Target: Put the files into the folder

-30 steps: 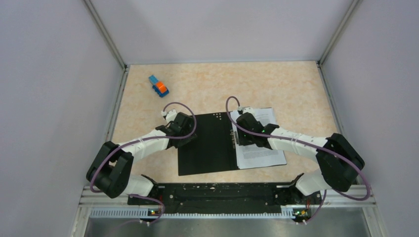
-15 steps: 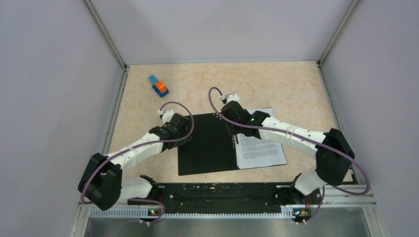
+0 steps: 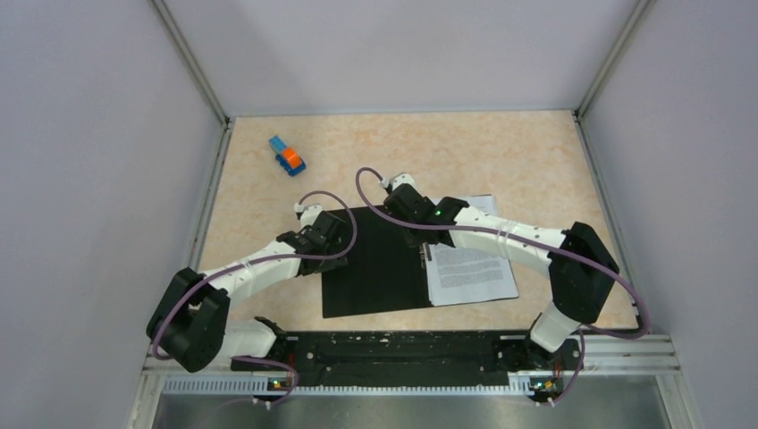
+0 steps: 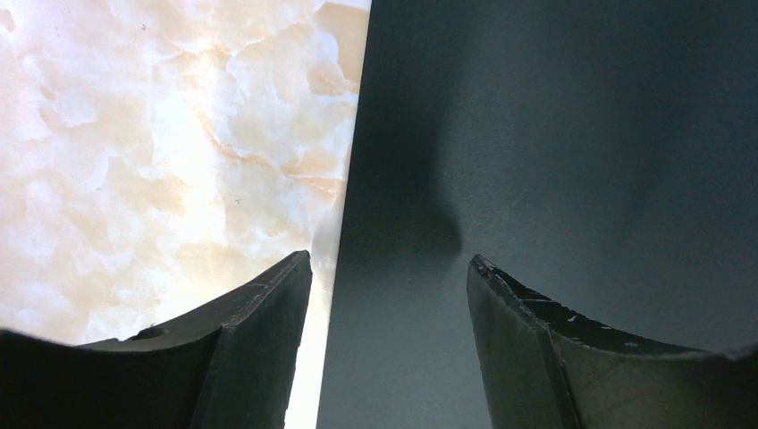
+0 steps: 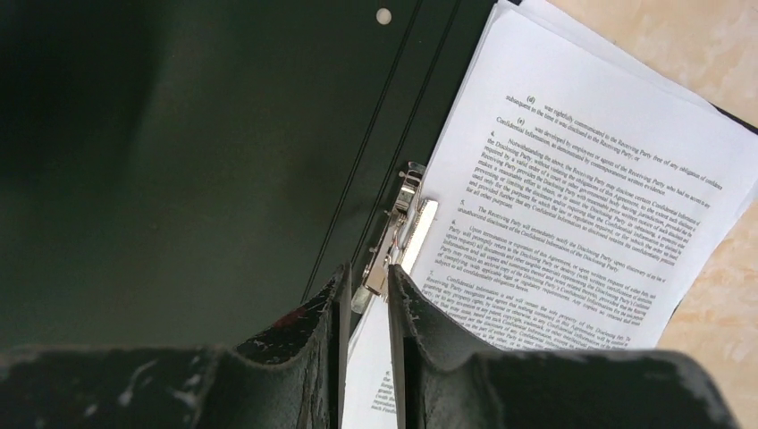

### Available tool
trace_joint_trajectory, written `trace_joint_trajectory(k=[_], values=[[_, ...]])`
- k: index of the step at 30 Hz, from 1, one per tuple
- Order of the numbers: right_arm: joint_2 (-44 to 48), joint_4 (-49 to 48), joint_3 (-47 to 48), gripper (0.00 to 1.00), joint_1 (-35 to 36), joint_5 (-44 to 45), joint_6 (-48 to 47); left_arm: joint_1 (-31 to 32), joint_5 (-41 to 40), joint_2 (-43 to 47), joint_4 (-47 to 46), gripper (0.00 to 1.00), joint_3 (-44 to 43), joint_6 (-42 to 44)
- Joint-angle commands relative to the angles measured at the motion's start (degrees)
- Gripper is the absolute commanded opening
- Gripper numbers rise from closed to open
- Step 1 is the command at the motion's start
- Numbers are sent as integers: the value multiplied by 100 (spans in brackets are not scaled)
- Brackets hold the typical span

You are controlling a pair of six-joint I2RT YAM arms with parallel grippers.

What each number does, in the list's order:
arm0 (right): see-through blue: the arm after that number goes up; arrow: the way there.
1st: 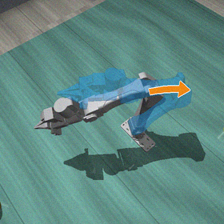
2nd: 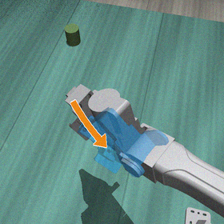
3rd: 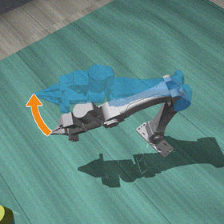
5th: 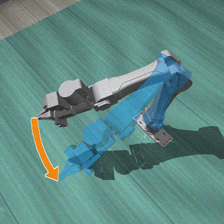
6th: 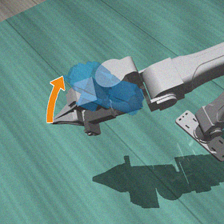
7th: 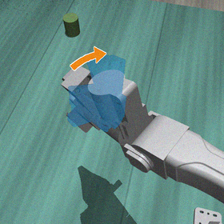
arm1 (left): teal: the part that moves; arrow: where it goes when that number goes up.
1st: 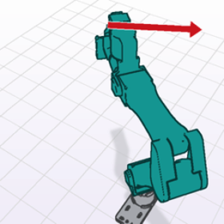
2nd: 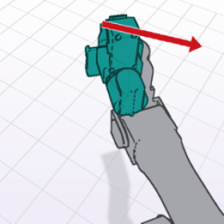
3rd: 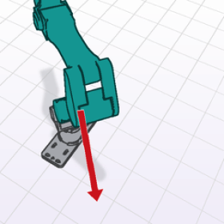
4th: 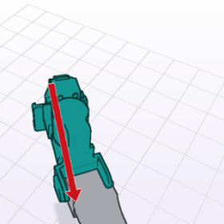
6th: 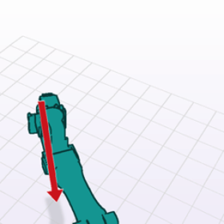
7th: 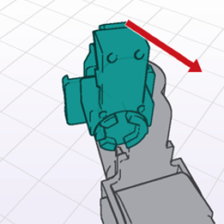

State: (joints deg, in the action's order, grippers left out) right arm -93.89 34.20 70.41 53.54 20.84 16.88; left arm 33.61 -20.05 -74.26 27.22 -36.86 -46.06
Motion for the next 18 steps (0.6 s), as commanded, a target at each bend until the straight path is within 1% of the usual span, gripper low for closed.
trace_joint_trajectory(k=[1,13,18], values=[[-170,183,245,21,125,233,-148,55,-147,-211,-99,69,-13,-1],[-218,265,172,13,209,319,-204,56,-201,-500,-84,69,-40,-260],[-226,272,111,12,221,276,-206,50,-189,-515,-107,69,-22,-331]])
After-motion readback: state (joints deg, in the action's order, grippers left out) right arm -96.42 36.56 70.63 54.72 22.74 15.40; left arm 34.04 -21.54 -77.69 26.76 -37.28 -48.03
